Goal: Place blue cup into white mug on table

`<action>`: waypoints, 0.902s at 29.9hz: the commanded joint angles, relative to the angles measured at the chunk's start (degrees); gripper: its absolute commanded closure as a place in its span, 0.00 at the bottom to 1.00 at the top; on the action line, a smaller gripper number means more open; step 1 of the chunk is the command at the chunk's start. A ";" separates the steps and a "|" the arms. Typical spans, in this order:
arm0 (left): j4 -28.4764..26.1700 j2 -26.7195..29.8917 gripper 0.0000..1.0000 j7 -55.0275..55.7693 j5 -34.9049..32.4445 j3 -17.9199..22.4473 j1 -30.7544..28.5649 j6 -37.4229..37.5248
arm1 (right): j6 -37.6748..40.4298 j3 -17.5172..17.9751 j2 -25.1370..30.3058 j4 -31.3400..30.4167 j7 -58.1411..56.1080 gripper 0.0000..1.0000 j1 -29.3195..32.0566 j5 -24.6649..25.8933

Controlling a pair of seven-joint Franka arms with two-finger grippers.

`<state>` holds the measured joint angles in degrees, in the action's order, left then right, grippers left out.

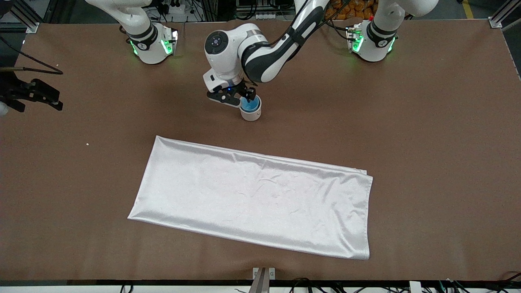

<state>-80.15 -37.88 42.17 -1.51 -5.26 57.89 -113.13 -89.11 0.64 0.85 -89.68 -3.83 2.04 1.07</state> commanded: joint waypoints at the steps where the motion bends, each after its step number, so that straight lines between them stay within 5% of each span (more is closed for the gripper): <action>1: -0.89 5.26 0.00 -0.33 -1.39 1.22 -0.41 1.34 | -1.68 0.59 1.53 -1.64 0.31 0.00 0.69 -0.98; 15: -1.33 16.69 0.00 3.98 -1.48 6.76 -2.78 12.40 | -1.60 0.59 -0.50 1.26 0.32 0.00 0.51 -0.71; 27: -1.68 24.34 0.00 -11.21 -1.48 6.85 -16.75 17.68 | -1.16 0.59 -0.50 1.17 0.40 0.00 0.60 -0.80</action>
<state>-79.81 -17.36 37.96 -1.90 2.12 46.50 -97.04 -90.84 0.82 0.82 -89.52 -3.83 2.03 1.02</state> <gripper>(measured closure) 0.000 0.000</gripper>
